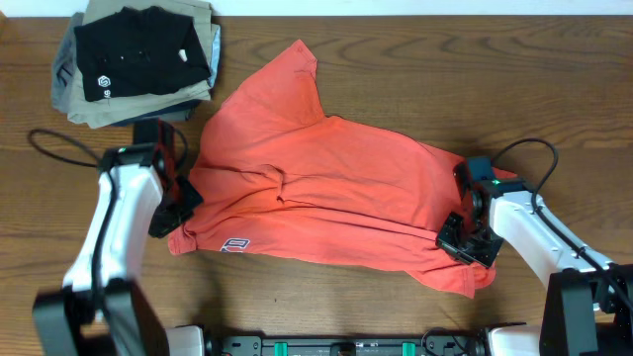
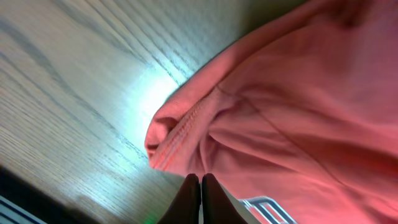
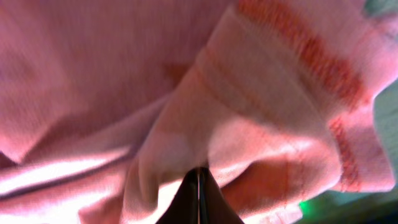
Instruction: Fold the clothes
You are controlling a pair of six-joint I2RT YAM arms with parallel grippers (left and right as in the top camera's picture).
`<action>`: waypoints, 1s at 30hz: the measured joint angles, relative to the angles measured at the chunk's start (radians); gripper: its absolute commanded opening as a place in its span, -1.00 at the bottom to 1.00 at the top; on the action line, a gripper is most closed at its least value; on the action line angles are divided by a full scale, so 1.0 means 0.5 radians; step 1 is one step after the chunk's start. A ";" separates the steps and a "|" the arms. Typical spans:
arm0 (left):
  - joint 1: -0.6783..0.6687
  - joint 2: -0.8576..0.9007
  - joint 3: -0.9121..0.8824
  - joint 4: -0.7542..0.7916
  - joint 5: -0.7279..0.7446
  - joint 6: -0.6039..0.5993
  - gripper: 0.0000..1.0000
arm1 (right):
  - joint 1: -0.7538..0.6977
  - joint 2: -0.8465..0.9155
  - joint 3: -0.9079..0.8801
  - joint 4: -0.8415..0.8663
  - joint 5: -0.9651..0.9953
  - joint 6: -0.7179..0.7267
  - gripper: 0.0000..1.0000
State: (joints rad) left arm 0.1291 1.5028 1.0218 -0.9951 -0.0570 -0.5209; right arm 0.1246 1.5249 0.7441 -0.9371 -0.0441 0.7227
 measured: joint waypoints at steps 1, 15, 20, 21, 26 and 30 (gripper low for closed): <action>0.000 -0.056 0.000 -0.004 -0.002 -0.002 -0.89 | -0.005 0.000 0.000 0.005 -0.001 -0.001 -0.98; -0.176 -0.301 -0.024 -0.007 0.466 0.241 -0.88 | 0.108 0.000 -0.001 0.173 -0.391 -0.243 -0.92; -0.357 -0.239 -0.158 0.108 0.562 0.282 -0.88 | 0.223 0.000 -0.001 0.231 -0.439 -0.269 -0.89; -0.378 -0.208 -0.188 0.138 0.575 0.283 -0.88 | 0.236 0.000 -0.001 0.231 -0.442 -0.269 -0.89; -0.395 -0.056 -0.230 0.197 0.591 0.289 -0.88 | 0.270 0.000 -0.012 0.215 -0.440 -0.233 -0.87; -0.395 0.005 -0.230 0.243 0.596 0.290 -0.87 | 0.269 0.000 -0.076 0.211 -0.413 -0.169 -0.93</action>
State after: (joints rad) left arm -0.0685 1.5051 0.9070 -0.8738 0.2409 -0.3759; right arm 0.2592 1.5249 0.7063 -0.8318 -0.2504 0.6384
